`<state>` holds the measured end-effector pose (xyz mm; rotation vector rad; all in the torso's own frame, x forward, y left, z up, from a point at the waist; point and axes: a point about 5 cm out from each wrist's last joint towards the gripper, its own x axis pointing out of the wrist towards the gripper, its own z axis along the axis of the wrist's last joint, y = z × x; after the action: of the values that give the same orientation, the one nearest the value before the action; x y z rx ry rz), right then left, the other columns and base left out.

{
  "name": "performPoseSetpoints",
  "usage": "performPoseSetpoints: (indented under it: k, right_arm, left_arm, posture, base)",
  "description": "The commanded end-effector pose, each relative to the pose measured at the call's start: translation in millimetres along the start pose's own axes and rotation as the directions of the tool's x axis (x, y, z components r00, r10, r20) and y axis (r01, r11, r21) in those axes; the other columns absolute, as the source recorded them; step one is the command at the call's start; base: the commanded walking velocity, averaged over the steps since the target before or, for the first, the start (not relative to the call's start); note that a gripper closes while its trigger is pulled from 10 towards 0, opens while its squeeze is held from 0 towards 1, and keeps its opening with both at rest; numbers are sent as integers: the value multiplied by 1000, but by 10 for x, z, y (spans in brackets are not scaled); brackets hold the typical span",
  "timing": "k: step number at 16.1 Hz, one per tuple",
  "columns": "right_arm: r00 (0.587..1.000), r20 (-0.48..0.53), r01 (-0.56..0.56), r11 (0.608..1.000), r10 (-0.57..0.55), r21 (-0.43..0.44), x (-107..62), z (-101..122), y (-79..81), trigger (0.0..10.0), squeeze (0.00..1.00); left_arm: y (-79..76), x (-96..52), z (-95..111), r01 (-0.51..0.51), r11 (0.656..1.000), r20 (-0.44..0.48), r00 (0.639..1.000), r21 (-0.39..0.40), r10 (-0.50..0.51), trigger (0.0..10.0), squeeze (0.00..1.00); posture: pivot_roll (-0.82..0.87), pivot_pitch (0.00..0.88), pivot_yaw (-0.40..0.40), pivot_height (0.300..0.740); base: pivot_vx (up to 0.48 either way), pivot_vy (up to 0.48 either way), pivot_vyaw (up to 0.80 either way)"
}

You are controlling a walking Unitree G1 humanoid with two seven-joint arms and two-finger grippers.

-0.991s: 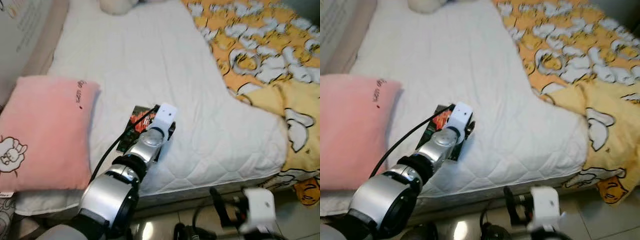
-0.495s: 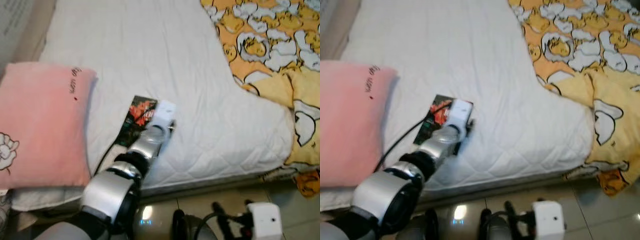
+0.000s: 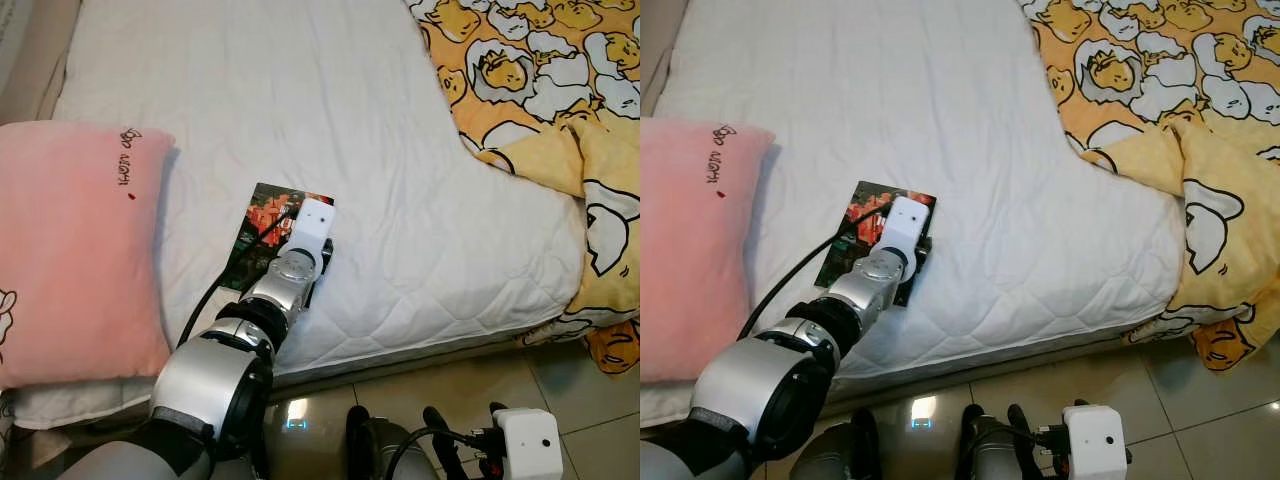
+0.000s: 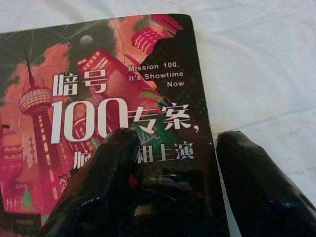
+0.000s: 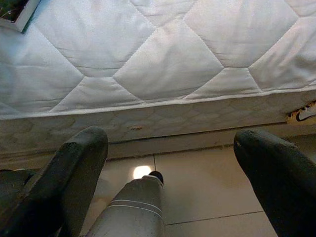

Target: Clean up the room

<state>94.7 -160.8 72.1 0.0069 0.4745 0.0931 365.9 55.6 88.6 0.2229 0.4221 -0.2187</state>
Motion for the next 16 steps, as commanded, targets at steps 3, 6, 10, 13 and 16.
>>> performPoseSetpoints:
  k: [3, 6, 10, 13, 16]
  right_arm:
    - [999, -26, 24, 1000, -24, -16, -37, -20, -76, 10000, 0]
    - [999, -31, 25, 999, -26, -22, -27, -32, -92, 10000, 0]
    - [999, -32, 12, 1000, -13, -28, 4, -46, -77, 10000, 0]
    - [1000, -15, 1, 1000, -1, -29, 71, -21, -53, 10000, 0]
    - [1000, 2, -8, 999, 8, -38, 112, 4, -34, 10000, 0]
  left_arm:
    - [170, 2, -74, -105, 981, -80, 992, -164, 93, 10000, 0]
    - [402, -6, -96, -197, 975, -80, 979, -101, 189, 10000, 0]
    - [412, -5, -51, -191, 982, -20, 981, -8, 190, 10000, 0]
    - [183, 1, 54, -137, 990, 38, 990, -41, 138, 10000, 0]
    - [-194, -20, 321, 6, 999, 156, 988, -47, 1, 10000, 0]
  posture:
    - [-339, 246, -46, 740]
    - [-331, 237, -50, 740]
    - [-295, 225, -52, 740]
    - [-276, 225, -52, 740]
    - [-267, 223, -50, 740]
  base:
    - [0, 0, 0]
    - [0, 0, 0]
    - [0, 0, 0]
    - [0, 0, 0]
    - [0, 0, 0]
